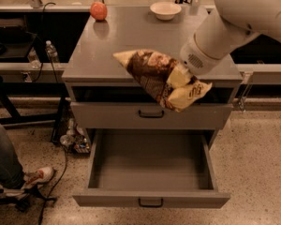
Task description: Place brown chip bag into middle drawer
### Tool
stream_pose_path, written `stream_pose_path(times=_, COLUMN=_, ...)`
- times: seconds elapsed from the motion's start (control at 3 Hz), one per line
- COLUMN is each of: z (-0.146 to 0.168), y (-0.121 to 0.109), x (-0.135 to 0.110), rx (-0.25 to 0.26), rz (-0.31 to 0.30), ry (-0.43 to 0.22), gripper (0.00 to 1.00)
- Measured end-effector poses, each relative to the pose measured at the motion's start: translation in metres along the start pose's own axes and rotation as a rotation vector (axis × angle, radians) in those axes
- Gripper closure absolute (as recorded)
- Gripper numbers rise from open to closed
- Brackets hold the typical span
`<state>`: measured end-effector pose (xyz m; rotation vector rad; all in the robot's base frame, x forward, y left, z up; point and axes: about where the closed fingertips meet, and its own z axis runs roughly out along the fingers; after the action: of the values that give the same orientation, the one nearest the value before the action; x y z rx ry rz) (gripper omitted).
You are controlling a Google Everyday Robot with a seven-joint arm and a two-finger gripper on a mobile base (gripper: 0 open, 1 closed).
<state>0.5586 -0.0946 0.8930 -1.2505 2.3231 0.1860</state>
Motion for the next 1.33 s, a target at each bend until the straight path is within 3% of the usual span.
stream_pose_path(times=0.33, z=-0.013, y=0.031, x=0.042, rx=-0.079, rz=-0.080, ry=0.096, gripper=1.00)
stream_pose_path(times=0.67, z=0.009, y=0.058, x=0.072, rx=-0.191, rz=-0.133, ry=0.186, gripper=1.00)
stream_pose_path(times=1.0, z=0.050, y=0.077, x=0.097, rx=-0.328, rz=-0.150, ry=0.243, gripper=1.00)
stream_pose_path(times=1.33, z=0.055, y=0.078, x=0.101, rx=-0.338, rz=-0.139, ry=0.243, gripper=1.00)
